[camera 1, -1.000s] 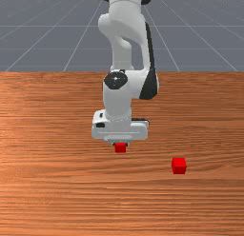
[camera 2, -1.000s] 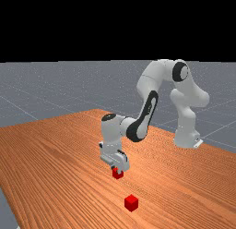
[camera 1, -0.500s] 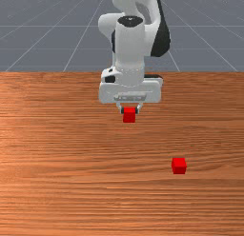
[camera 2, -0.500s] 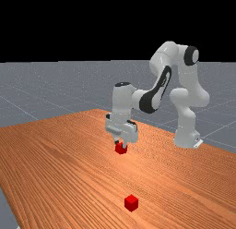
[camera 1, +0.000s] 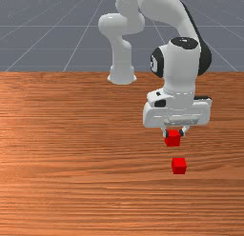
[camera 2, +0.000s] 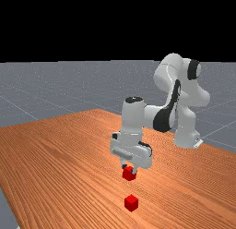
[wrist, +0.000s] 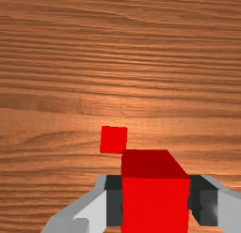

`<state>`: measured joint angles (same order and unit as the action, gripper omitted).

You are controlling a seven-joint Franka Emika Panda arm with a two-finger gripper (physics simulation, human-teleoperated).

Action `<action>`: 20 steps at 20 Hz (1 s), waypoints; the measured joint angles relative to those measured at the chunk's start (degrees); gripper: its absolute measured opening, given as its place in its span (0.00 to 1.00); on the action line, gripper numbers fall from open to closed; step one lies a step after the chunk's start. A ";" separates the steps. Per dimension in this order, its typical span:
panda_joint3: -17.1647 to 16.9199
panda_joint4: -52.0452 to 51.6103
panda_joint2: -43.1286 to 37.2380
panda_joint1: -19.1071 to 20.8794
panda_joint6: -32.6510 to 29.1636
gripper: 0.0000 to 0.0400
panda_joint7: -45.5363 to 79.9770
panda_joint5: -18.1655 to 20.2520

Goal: Stack all the cube

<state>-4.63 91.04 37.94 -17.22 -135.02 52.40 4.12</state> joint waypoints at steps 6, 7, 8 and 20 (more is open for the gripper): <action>1.21 -2.19 3.32 -2.81 0.28 0.47 0.83 -0.84; 1.24 -2.30 3.85 -2.85 0.02 0.47 0.79 -0.85; 1.23 -2.49 4.42 -2.79 -0.13 0.47 0.81 -0.81; 0.67 -8.50 6.90 -2.75 1.09 0.88 1.08 -1.37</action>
